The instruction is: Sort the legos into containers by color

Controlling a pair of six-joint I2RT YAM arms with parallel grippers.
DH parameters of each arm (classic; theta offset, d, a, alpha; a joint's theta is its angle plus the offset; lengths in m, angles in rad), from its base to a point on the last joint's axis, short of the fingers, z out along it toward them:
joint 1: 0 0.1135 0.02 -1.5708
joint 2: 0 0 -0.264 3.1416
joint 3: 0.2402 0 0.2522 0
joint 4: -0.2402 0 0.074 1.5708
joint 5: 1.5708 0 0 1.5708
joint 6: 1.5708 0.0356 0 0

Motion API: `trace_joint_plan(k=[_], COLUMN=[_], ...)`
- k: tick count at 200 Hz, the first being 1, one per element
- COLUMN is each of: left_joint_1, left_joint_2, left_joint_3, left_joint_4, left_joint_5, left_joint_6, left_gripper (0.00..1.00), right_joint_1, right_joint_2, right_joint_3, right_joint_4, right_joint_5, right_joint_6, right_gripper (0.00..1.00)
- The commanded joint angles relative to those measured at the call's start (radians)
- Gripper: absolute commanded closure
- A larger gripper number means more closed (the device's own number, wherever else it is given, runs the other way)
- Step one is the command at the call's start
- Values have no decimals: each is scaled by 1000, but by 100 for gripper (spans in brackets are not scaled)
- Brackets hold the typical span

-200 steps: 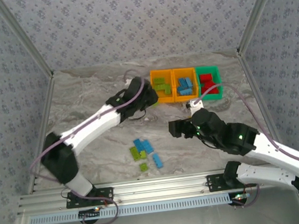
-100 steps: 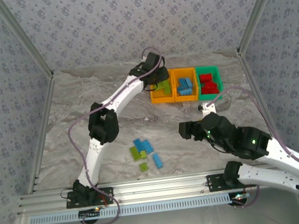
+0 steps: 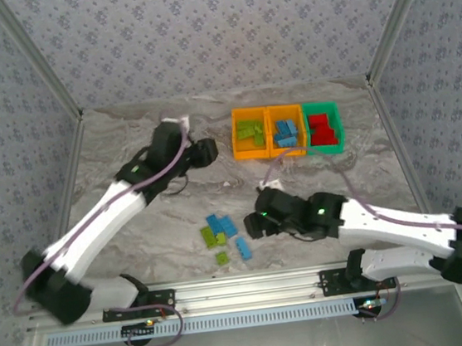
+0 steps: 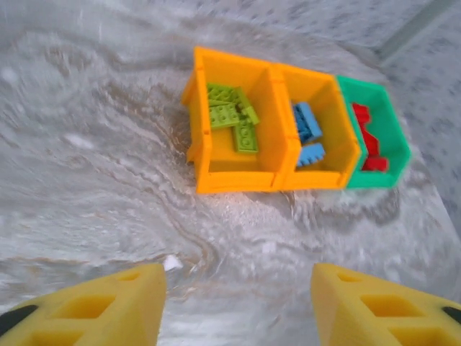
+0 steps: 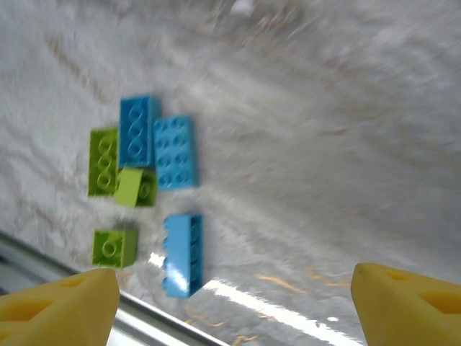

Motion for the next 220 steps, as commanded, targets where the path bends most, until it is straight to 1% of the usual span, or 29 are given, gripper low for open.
trace_joint_plan(k=[1, 13, 25, 41, 59, 71, 76, 88, 95, 107, 120, 128, 147, 169, 182, 203, 220], left_joint_1=[-13, -13, -12, -11, -10, -10, -9, -10, -10, -10, -10, -12, -12, -11, -13, -24, -44], left_joint_2=[-192, -287, -359, -430, -470, -473, -469, -444, -416, -351, -286, -260, -236, -242, -235, -228, -225], left_joint_3=[-127, -166, -196, -265, -327, -337, -336, -318, -296, -249, -210, -196, -186, -201, -200, -196, -198], left_joint_4=[-106, -193, -249, -240, -207, -210, -216, -252, -315, -401, -473, -497, -520, -508, -517, -519, -488], left_joint_5=[47, 43, 44, 47, 71, 115, 138, 163, 156, 158, 185, 192, 233, 307, 339, 361, 358], left_joint_6=[253, 304, 332, 344, 334, 326, 323, 312, 299, 282, 264, 244, 209, 170, 159, 157, 152], left_gripper=[40, 38, 36, 28, 21, 20, 19, 11, 8, 5, 3, 2, 1, 1, 1, 1, 1], right_joint_1=[74, 91, 91, 88, 90, 95, 94, 85, 78, 72, 71, 73, 70, 48, 23, -59, -190], right_joint_2=[105, 168, 221, 300, 377, 415, 425, 461, 477, 502, 514, 507, 460, 362, 296, 185, 124], right_joint_3=[-6, 0, 3, 15, 42, 56, 57, 58, 57, 57, 58, 56, 44, 18, 9, 13, 35], right_joint_4=[139, 143, 142, 142, 150, 153, 150, 141, 148, 149, 148, 147, 130, 101, 77, 28, 27], right_joint_5=[-71, -56, -60, -100, -138, -141, -135, -123, -129, -132, -126, -119, -75, -20, 8, 38, 22], right_joint_6=[68, 92, 86, 56, 29, 27, 33, 59, 64, 72, 79, 83, 86, 95, 94, 42, -52], right_gripper=[14, 15, 22, 29, 36, 36, 37, 43, 45, 53, 61, 65, 72, 77, 79, 79, 78])
